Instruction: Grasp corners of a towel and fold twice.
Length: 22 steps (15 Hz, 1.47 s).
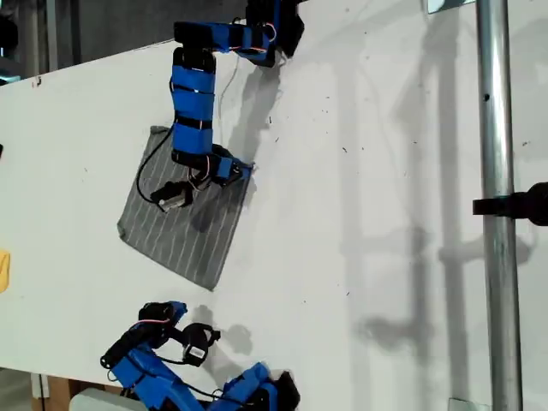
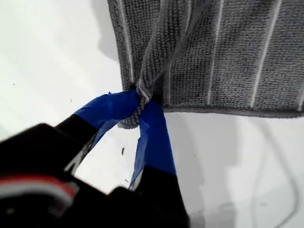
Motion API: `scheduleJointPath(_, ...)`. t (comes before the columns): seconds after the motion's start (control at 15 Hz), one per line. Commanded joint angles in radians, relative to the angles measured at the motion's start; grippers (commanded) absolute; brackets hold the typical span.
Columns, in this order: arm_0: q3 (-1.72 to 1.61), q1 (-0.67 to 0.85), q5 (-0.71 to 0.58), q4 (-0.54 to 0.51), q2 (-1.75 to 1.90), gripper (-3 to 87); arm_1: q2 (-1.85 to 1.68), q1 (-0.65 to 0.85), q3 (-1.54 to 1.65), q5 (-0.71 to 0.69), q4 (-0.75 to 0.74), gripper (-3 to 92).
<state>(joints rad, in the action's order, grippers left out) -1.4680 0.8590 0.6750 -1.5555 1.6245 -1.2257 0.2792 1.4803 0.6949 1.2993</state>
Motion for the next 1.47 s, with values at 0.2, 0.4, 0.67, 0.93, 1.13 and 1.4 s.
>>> scheduleJointPath(0.2, 0.095, -0.239, 0.006, -0.092, 0.133, 13.8, -0.16, -0.026, 0.031, 0.049, -0.009, -0.3)
scheduleJointPath(0.4, 0.129, -0.268, 0.009, -0.11, 0.147, 23.8, -0.14, -0.023, 0.015, 0.051, -0.023, -0.3)
scheduleJointPath(0.67, 0.132, -0.178, -0.066, -0.049, 0.051, 23.8, -0.147, -0.037, 0.0, 0.054, -0.018, -0.3)
scheduleJointPath(0.93, 0.144, -0.13, -0.091, 0.075, -0.212, 23.7, -0.166, -0.041, -0.002, 0.055, -0.018, -0.3)
scheduleJointPath(1.13, 0.192, -0.101, -0.091, 0.098, -0.39, 23.0, -0.199, -0.046, 0.006, 0.055, -0.017, -0.3)
scheduleJointPath(1.4, 0.258, -0.055, -0.097, 0.084, -0.543, 22.8, -0.241, -0.049, 0.011, 0.055, -0.017, -0.3)
